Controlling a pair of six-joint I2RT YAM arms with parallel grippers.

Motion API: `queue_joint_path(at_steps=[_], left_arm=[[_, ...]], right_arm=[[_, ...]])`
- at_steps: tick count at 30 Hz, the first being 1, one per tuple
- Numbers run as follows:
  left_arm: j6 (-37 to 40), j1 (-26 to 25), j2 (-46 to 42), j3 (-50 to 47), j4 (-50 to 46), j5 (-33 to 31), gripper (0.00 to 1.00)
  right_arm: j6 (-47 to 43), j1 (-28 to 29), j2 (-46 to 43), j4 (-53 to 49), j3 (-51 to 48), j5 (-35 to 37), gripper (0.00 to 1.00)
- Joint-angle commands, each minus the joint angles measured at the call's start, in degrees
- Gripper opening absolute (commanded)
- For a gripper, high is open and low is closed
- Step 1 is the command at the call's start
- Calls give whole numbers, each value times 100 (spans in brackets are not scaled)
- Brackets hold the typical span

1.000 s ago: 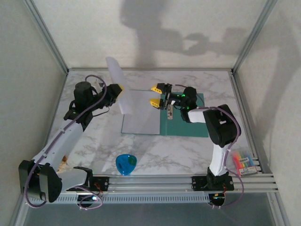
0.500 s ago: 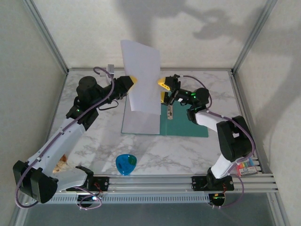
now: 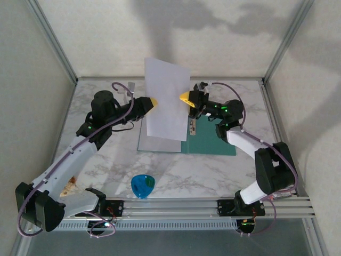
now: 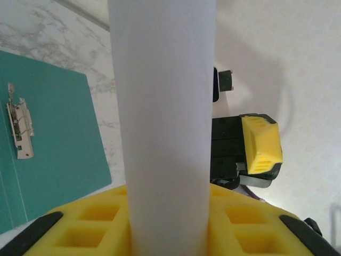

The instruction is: Put the files into the folder

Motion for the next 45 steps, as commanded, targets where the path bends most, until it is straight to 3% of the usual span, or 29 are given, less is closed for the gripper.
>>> queue_joint_path(at_steps=[1,7,26,38,45], left_arm=[[156,38,-136,-45,106,255,31],[213,38,-133,8,136,394,32],[-129,-49,-103,-220,623,460,33],[-15,-67,-97,-198,490,449,33],[-90,-67,-100,-236,548,425,33]], right_arm=[[-1024,21,-478,-1110,34,-260,57],[-2346,65,-1024,-2865,219,-368,54],[-1896,93,-739,-2391,333,-9,43],[-2001,93,-737,-2530,413,25,39],[-2063,97,-742,-2608,464,19,31]])
